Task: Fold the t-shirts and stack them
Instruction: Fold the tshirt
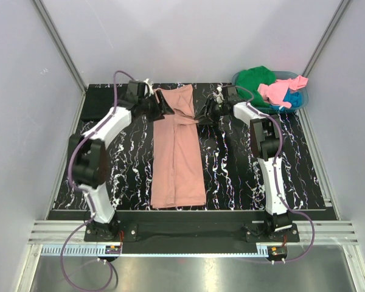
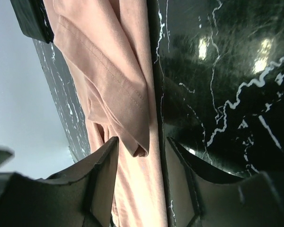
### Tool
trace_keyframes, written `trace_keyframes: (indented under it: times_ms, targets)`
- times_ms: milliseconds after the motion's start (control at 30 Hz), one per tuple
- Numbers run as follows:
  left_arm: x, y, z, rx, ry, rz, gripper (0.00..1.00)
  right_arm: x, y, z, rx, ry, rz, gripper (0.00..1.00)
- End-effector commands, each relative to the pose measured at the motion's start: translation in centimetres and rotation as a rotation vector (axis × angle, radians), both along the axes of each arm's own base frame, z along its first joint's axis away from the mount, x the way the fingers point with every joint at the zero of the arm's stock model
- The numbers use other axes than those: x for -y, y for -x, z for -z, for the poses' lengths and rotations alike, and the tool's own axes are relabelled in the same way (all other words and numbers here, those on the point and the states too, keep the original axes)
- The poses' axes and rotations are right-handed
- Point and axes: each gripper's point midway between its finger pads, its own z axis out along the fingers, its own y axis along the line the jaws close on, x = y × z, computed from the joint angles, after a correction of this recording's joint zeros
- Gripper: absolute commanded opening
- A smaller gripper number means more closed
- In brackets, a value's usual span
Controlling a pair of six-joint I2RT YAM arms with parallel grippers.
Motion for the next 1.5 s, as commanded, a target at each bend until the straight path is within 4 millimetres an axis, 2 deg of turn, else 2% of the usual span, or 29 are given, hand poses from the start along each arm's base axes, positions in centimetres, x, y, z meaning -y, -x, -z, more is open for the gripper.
trace_keyframes:
  times_ms: [0, 33, 67, 133, 233, 367, 633, 800, 1100, 1467]
  targets:
    - [1.3, -7.0, -3.2, 0.179, 0.067, -0.055, 0.62, -0.7, -0.4, -5.3, 0.117, -0.017, -0.012, 0.51]
    - [1.5, -8.3, -0.6, 0.142, 0.062, -0.069, 0.60, -0.6, -0.2, -5.1, 0.108, -0.012, -0.009, 0.51]
    - [1.8, -9.4, -0.4, 0.152, 0.075, -0.071, 0.60, -0.5, -0.1, -5.6, 0.118, -0.012, -0.007, 0.52]
    - [2.7, -12.0, 0.6, 0.162, 0.105, -0.074, 0.58, -0.3, 0.1, -5.2, 0.107, -0.001, 0.004, 0.53]
    - [2.8, -14.0, 2.6, 0.154, 0.098, -0.095, 0.57, -0.1, 0.2, -5.4, 0.111, 0.015, 0.004, 0.55]
    - [2.5, -15.5, 3.4, 0.193, 0.079, -0.126, 0.57, 0.0, 0.2, -5.5, 0.115, 0.027, -0.005, 0.56]
    - [1.5, -16.6, 5.7, 0.186, 0.028, -0.177, 0.57, -0.5, 0.2, -4.9, 0.100, 0.016, -0.009, 0.53]
    - [2.0, -17.1, 7.2, 0.161, 0.050, -0.170, 0.56, -0.6, 0.2, -4.7, 0.098, 0.021, -0.004, 0.52]
    - [2.4, -17.6, 7.9, 0.164, 0.077, -0.164, 0.52, -1.1, 0.2, -4.0, 0.093, 0.037, -0.009, 0.52]
    - [3.1, -17.9, 7.7, 0.161, 0.114, -0.154, 0.30, -0.9, -0.2, -2.6, 0.085, 0.083, 0.009, 0.48]
